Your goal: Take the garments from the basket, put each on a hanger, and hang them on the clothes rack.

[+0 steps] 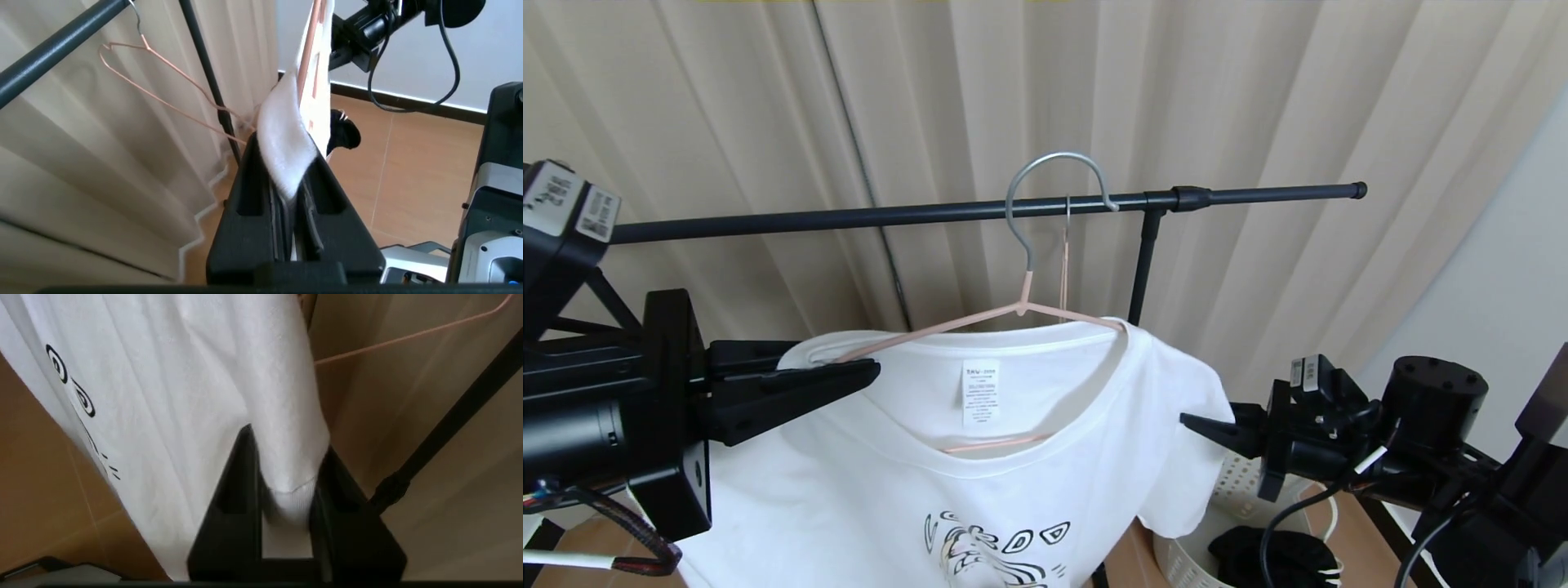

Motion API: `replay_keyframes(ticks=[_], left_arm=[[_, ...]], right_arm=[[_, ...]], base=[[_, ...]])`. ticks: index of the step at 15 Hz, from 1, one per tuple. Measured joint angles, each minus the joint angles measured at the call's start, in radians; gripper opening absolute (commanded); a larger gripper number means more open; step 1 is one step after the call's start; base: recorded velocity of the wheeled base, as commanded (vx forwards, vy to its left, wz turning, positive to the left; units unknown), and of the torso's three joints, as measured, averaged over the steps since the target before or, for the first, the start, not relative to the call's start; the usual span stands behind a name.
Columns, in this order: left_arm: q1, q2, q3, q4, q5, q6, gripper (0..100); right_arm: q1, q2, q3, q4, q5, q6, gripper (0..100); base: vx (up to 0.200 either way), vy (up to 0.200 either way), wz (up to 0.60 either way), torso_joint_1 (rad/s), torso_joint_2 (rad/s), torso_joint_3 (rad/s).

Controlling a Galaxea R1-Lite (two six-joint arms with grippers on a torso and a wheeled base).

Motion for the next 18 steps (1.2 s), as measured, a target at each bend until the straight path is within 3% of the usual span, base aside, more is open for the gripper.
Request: replay_keyframes(ticks=[7,13,14,18], left_arm=[[0.028,-0.043,0.021,0.001,0.000,-0.015,0],[0.035,-0.057,0.033,0.000,0.000,-0.017,0],[0.035,-0.057,0.033,0.001,0.000,-0.020,0],[0.040,-0.057,0.031,0.001,0.002,-0.037,0]], right_arm=[[-0.074,-0.010,-0.034,-0.001,0.002,0.007,0],[-0.077,-0.022,-0.020,0.003,0.002,0.003,0],[-0.077,-0.027,-0.009,0.000,0.002,-0.002,100],[-0.073,-0.037,0.007,-0.007,0.004,-0.020,100]], base=[[0.000,0.000,0.00,0.000,0.00,0.000],[0.000,0.000,0.00,0.000,0.00,0.000],[0.000,0.000,0.00,0.000,0.00,0.000],[0.000,0.000,0.00,0.000,0.00,0.000]])
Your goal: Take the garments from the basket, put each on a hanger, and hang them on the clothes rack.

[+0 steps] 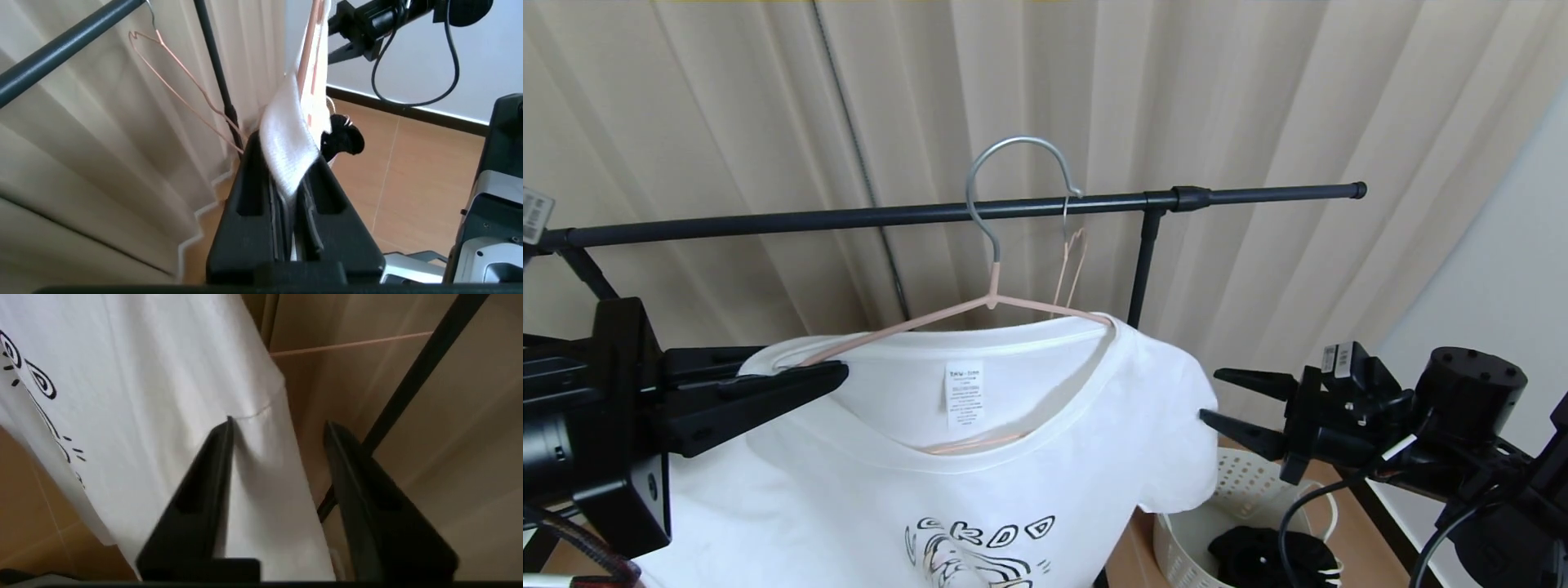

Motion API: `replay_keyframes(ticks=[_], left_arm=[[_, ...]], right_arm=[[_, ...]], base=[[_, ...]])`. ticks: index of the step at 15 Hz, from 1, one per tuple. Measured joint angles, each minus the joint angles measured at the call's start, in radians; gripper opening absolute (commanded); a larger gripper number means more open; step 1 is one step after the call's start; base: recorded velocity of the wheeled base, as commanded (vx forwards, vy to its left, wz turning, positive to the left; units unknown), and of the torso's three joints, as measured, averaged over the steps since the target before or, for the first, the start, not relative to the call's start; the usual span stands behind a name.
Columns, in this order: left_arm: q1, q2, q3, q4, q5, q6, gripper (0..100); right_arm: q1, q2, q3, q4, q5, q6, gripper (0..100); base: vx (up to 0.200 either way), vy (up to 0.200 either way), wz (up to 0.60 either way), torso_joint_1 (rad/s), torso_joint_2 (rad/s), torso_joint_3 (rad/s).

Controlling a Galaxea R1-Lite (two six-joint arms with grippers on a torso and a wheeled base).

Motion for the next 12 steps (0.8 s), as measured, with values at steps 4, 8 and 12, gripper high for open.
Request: replay_keyframes(ticks=[4,8,12], left_arm=[[0.013,0.003,0.010,0.001,0.005,0.000,0],[0.015,0.025,0.044,0.002,0.056,0.001,0],[0.016,0.068,0.086,-0.001,0.101,0.001,0]], right_arm=[[0.000,-0.005,0.019,-0.062,0.006,0.002,100],[0.000,-0.017,0.020,-0.063,0.006,0.005,100],[0.002,-0.020,0.018,-0.063,0.004,0.005,100]], base=[[0.000,0.000,0.00,0.000,0.00,0.000],[0.000,0.000,0.00,0.000,0.00,0.000],[0.000,0.000,0.00,0.000,0.00,0.000]])
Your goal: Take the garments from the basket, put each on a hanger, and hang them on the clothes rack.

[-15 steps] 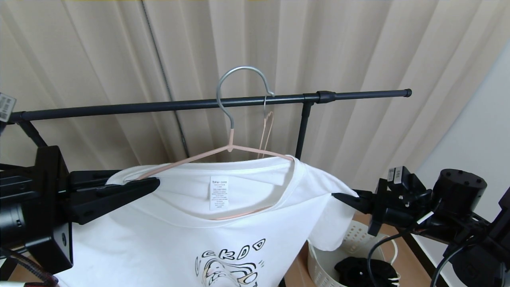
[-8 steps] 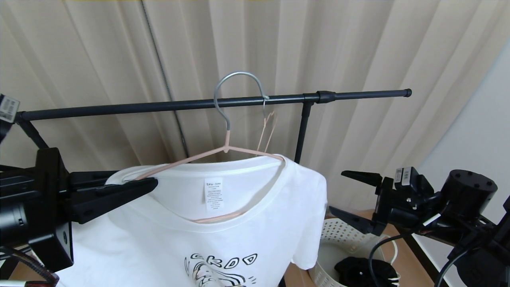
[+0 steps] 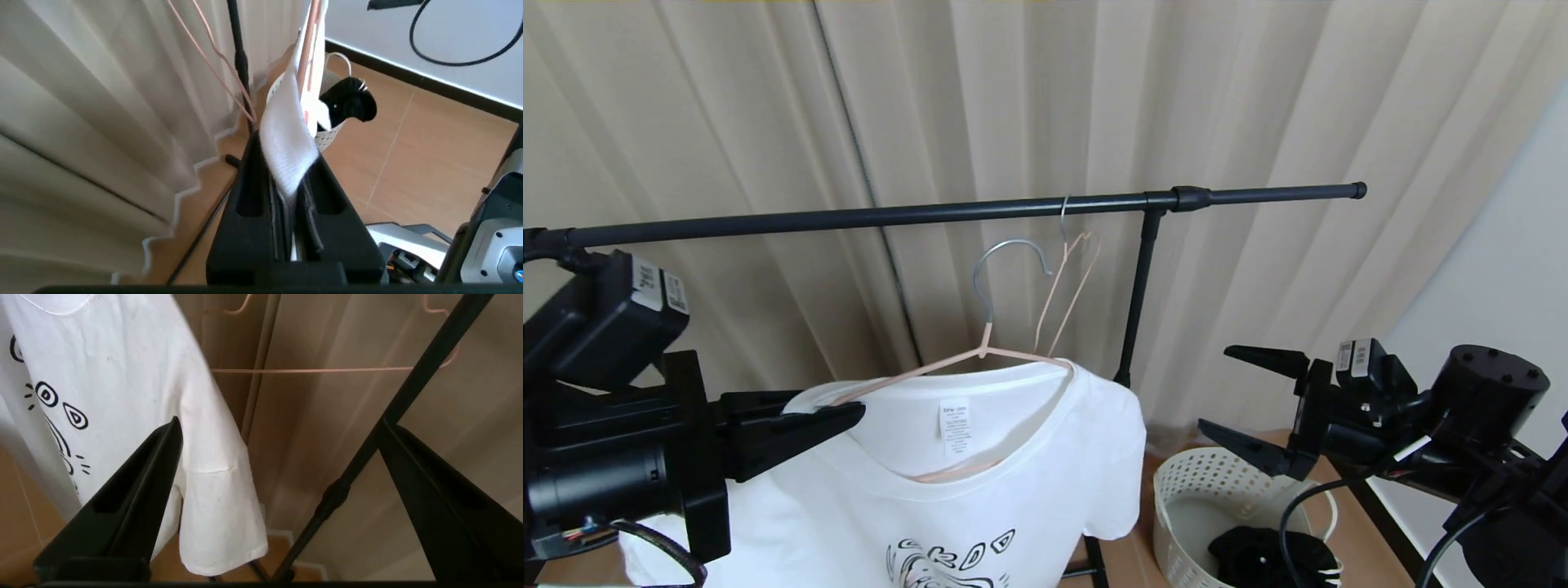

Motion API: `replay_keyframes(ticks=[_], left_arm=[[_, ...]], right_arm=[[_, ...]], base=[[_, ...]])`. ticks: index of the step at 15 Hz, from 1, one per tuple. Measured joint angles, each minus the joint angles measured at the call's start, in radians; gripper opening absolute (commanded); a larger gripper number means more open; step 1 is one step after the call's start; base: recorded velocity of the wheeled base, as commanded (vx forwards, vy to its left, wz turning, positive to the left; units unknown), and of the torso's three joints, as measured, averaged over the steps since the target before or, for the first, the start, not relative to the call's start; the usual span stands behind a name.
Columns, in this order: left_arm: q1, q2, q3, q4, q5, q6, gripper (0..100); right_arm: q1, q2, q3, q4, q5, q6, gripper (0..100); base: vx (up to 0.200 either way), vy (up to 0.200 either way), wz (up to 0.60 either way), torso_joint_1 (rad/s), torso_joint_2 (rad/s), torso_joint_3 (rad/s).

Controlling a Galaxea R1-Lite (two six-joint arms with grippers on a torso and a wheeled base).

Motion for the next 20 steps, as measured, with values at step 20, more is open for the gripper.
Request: replay_keyframes(ticks=[20], left_arm=[[0.155,0.181,0.109,0.000,0.075,0.008,0]], right_arm=[[0.005,0.009,-0.002,0.000,-0.002,-0.001,100]], base=[[0.000,0.000,0.00,0.000,0.00,0.000]])
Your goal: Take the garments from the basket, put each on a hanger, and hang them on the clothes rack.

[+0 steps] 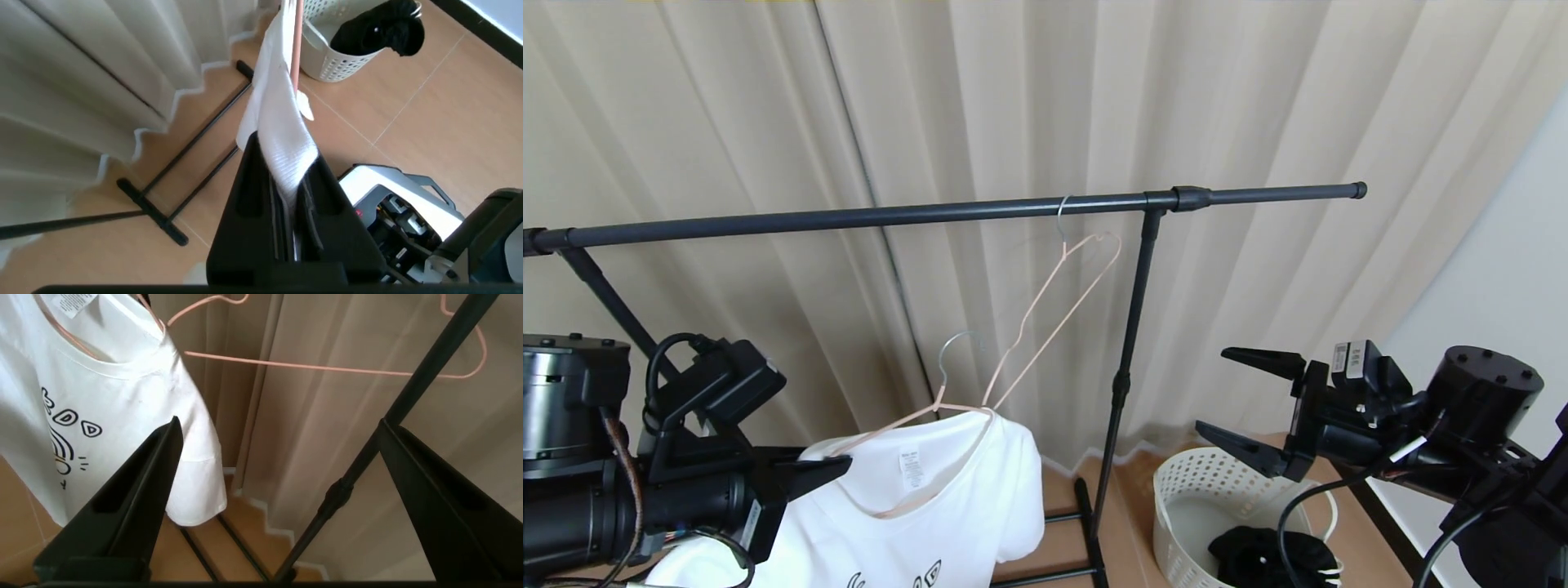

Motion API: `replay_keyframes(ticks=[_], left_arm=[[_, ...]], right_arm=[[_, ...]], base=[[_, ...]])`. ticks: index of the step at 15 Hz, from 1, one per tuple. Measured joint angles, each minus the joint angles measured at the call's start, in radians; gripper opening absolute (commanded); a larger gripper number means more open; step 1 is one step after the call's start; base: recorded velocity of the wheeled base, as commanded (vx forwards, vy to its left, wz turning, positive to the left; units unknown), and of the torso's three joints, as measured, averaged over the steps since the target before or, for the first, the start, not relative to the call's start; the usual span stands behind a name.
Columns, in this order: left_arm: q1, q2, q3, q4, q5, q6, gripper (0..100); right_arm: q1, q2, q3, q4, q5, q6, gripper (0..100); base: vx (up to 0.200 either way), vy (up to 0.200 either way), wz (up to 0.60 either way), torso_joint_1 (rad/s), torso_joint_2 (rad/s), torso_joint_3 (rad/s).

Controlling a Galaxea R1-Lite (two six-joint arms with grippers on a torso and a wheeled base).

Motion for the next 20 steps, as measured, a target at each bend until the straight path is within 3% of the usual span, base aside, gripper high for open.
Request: replay_keyframes(ticks=[11,17,20], left_arm=[[0.113,0.104,-0.004,-0.009,0.000,0.003,0],[0.146,0.128,-0.006,-0.166,-0.002,-0.023,0],[0.150,0.129,-0.006,-0.304,-0.005,-0.065,0]], right_arm=[[0.000,0.001,0.000,0.002,0.000,0.000,100],[0.000,0.001,0.000,0.002,0.000,-0.001,100],[0.000,0.001,0.000,0.002,-0.001,-0.001,100]], base=[[0.000,0.000,0.00,0.000,0.00,0.000],[0.000,0.000,0.00,0.000,0.00,0.000],[0.000,0.000,0.00,0.000,0.00,0.000]])
